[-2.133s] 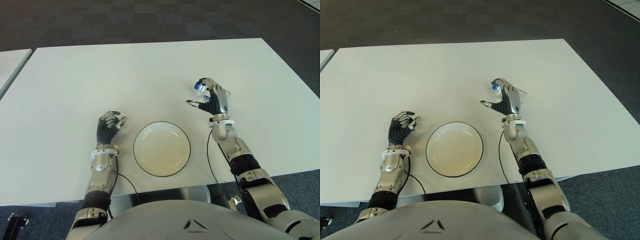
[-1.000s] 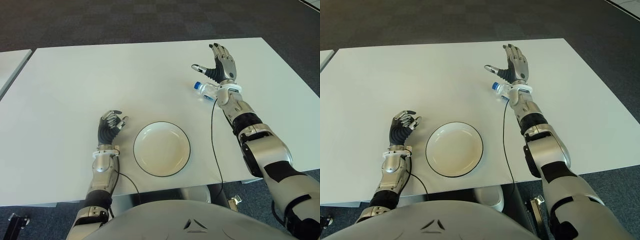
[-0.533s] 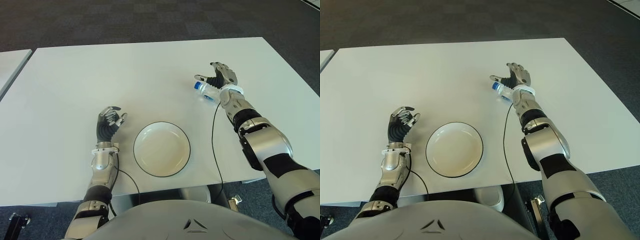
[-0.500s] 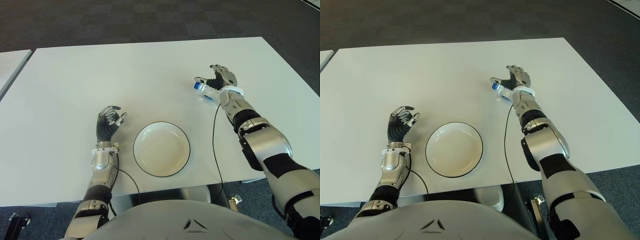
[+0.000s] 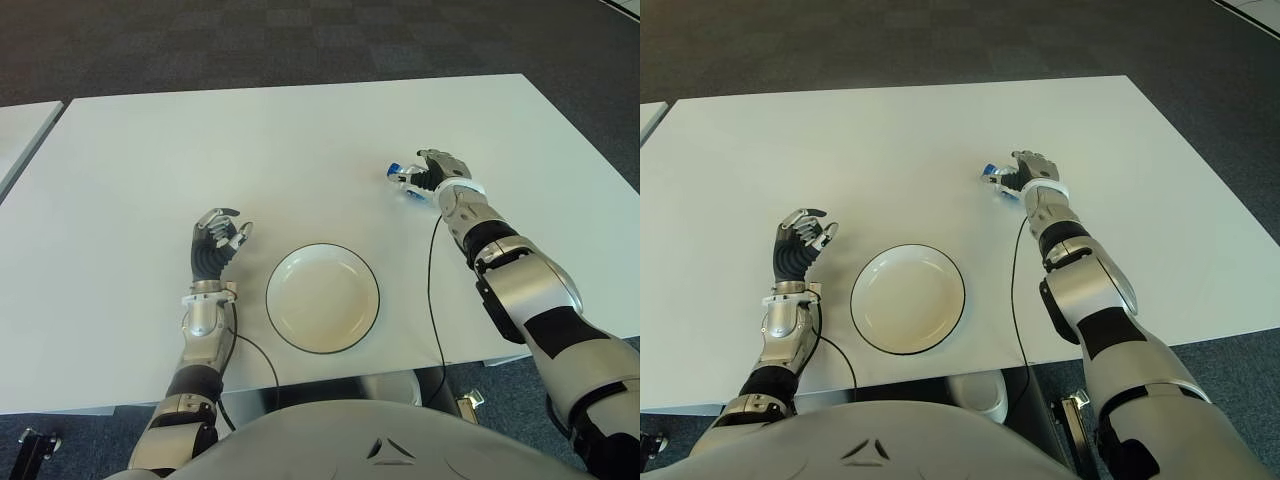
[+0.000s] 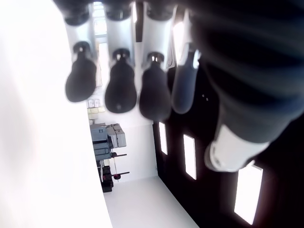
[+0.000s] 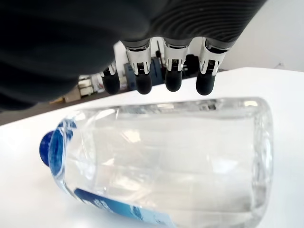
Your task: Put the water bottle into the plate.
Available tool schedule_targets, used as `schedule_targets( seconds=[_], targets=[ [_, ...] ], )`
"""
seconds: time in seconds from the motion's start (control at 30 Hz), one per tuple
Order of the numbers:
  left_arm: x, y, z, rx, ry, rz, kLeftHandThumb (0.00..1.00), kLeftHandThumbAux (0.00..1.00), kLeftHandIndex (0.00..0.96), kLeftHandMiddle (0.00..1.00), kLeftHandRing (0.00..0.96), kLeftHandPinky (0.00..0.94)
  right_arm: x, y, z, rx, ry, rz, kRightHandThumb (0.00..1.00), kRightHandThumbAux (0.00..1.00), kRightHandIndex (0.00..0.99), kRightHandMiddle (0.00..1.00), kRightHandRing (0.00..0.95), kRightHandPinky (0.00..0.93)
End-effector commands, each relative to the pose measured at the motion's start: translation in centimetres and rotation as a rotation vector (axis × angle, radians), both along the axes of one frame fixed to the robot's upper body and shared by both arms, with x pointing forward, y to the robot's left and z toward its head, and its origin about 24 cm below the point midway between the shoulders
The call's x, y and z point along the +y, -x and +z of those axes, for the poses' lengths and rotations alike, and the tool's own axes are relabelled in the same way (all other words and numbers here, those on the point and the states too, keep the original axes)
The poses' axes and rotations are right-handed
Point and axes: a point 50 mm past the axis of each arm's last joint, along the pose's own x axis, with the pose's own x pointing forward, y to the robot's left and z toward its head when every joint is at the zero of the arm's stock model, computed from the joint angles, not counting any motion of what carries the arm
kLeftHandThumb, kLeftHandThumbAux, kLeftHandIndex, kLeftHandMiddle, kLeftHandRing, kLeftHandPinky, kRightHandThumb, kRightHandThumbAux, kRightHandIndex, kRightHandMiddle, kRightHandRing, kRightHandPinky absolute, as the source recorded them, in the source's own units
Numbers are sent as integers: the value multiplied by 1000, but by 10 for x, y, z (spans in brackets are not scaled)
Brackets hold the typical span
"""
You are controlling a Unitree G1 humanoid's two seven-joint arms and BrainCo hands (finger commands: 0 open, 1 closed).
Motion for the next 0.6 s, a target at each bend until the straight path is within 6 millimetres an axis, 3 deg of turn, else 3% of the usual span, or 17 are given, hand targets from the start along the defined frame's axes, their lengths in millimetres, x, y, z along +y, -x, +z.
schedule_targets(
  seconds=[0.03,0.33,0.6],
  targets=[
    [0,18,-21,101,8,9,690,718,437,757,756,741,0,6,-12,73,23,-7,577,224,0,0,0,0],
    [0,17,-21,104,25,11,691,719,437,748,746,714,-4,20,-35,195,64,-12,550,236,0,0,0,0],
    [0,17,-20,94,20,23,690,718,437,748,748,730,-7,31,-51,273,90,-27,541,305,0,0,0,0]
  ],
)
